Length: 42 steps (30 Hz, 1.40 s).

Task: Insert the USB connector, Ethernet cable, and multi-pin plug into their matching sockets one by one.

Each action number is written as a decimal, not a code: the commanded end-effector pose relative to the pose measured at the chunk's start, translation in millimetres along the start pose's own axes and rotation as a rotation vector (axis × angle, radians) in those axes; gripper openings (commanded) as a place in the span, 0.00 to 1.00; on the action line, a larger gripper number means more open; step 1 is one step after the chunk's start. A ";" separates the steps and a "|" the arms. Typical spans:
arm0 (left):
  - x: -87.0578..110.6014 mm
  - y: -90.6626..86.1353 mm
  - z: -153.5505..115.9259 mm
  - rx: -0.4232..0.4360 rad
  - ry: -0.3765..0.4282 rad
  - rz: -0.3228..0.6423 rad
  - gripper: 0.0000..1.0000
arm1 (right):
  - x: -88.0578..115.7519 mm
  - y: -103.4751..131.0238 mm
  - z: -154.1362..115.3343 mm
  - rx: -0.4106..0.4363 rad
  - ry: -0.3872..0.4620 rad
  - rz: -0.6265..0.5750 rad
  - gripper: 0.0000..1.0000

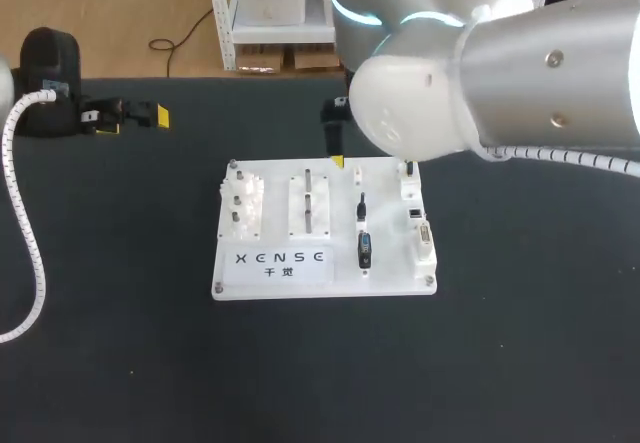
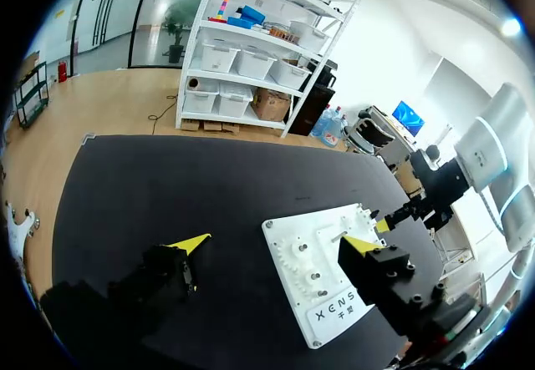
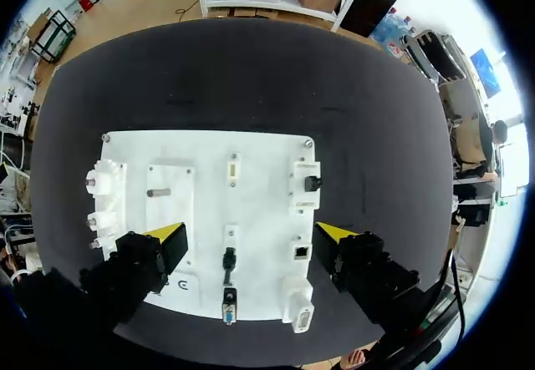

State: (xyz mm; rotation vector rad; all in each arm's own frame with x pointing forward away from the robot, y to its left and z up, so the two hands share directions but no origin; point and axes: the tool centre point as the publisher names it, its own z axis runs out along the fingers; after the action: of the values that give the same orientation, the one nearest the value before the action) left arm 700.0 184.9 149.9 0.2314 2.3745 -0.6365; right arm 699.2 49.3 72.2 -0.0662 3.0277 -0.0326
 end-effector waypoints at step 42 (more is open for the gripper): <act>0.0 0.0 0.0 0.000 0.000 0.000 1.00 | 52.9 4.5 32.6 -0.063 -0.042 -0.044 1.00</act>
State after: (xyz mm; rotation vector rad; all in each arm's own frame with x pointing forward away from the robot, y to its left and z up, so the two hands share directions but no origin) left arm 700.0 184.9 149.9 0.2314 2.3745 -0.6365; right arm 653.2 52.9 33.7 -0.1411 2.9949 0.0575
